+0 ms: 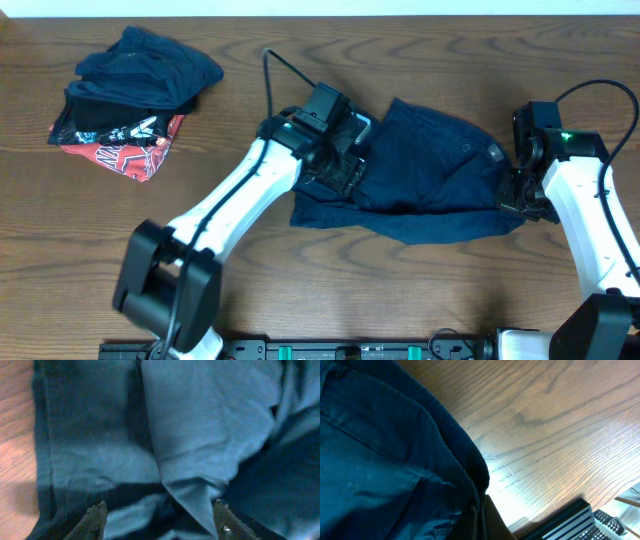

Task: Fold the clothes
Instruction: 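Release with left gripper, regrasp the shorts' left edge and spread it flat, then grasp the lower-left corner of the shorts with the left gripper, then lift the shorts with both grippers and stretch them between the grippers, then lower the stretched shorts onto the table with both grippers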

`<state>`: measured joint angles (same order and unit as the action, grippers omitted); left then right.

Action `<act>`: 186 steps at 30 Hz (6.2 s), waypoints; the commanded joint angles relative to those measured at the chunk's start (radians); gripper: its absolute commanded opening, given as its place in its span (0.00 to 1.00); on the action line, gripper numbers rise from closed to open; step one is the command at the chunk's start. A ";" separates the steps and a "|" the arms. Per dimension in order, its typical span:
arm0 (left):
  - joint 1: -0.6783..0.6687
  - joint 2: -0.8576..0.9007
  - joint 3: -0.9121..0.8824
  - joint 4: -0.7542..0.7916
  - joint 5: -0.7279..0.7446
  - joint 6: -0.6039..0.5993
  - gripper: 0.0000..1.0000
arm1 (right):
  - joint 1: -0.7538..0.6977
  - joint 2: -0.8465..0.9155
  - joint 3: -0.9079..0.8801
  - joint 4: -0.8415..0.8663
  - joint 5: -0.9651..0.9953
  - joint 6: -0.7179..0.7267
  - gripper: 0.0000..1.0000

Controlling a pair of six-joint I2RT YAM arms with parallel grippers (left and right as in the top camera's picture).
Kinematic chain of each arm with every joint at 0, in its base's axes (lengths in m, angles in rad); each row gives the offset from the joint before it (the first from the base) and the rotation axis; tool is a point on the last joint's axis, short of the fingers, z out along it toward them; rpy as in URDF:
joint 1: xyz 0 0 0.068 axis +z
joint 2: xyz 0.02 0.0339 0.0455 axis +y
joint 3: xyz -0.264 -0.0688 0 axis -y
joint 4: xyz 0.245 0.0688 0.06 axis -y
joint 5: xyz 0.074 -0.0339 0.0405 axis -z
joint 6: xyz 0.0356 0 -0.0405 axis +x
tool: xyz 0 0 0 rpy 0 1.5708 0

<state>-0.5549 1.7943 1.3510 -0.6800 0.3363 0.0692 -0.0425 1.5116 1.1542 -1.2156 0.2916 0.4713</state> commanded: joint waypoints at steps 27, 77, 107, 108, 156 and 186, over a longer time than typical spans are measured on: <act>-0.061 0.077 0.023 0.001 -0.183 -0.075 0.06 | 0.004 -0.002 0.001 0.002 0.018 0.010 0.01; 0.116 -0.044 -0.241 -0.121 -0.068 -0.754 0.86 | 0.003 -0.002 0.001 0.010 0.022 0.003 0.01; 0.095 -0.046 -0.399 0.154 -0.117 -0.993 0.06 | 0.003 -0.002 0.001 0.008 0.022 -0.002 0.01; 0.100 -0.052 -0.399 0.141 -0.120 -0.970 0.06 | 0.003 -0.002 0.001 0.008 0.022 -0.002 0.01; 0.343 -0.367 -0.245 0.902 -0.284 -0.508 0.06 | 0.005 -0.127 0.011 1.149 -0.326 -0.109 0.01; 0.298 -0.652 -0.118 -0.274 0.214 -0.519 0.06 | -0.036 -0.433 0.011 0.224 0.023 -0.217 0.01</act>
<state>-0.2317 1.1713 1.2144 -0.9146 0.5327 -0.4477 -0.0628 1.1038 1.1522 -0.9764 0.2760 0.2783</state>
